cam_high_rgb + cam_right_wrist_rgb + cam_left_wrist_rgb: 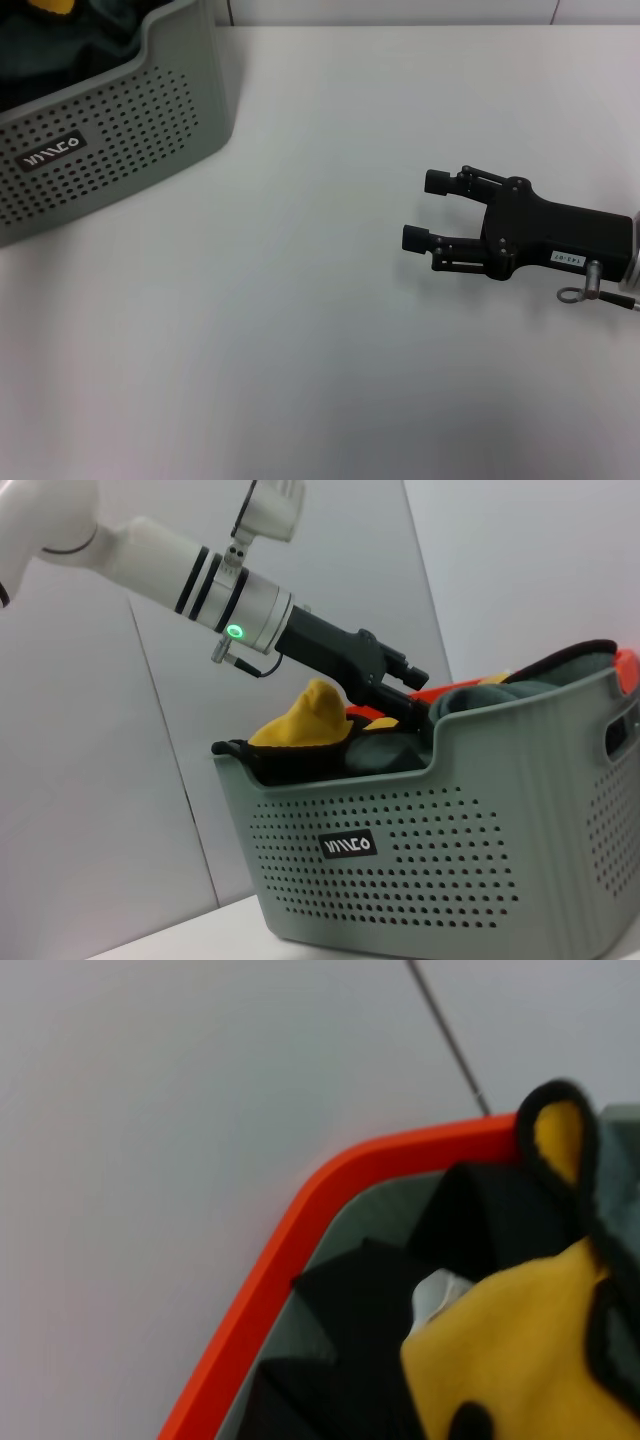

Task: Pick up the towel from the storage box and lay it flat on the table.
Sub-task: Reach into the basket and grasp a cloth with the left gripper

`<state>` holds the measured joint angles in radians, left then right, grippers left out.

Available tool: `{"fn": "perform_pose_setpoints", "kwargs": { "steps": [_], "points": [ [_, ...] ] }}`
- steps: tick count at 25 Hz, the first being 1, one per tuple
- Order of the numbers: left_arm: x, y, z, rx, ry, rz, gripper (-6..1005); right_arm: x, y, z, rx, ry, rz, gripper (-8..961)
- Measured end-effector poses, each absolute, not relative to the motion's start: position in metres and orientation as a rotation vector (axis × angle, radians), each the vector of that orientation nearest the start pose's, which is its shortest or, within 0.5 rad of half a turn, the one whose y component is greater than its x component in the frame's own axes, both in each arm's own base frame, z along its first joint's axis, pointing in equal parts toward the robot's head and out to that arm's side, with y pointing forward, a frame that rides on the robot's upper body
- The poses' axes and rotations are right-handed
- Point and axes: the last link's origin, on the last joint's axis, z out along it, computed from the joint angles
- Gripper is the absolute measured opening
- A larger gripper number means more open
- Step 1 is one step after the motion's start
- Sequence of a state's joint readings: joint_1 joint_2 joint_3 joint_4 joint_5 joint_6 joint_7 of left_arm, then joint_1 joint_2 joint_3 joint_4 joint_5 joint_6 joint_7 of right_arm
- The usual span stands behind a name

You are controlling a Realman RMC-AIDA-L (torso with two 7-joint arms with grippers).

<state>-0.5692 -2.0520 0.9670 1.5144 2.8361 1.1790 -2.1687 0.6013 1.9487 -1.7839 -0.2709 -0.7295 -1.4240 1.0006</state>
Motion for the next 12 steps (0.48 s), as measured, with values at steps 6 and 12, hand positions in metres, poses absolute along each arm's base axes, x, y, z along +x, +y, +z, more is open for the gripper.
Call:
{"fn": "perform_pose_setpoints", "kwargs": {
  "steps": [6,12],
  "points": [
    [-0.237,0.424,0.158,-1.990,-0.476,0.378,557,0.227,0.325,-0.044,-2.705,0.449,1.054,874],
    [-0.255,0.426,0.159,-1.983,-0.519,0.406,554,0.226,0.327,-0.044,-2.710,0.439,1.051,874]
  ]
}}
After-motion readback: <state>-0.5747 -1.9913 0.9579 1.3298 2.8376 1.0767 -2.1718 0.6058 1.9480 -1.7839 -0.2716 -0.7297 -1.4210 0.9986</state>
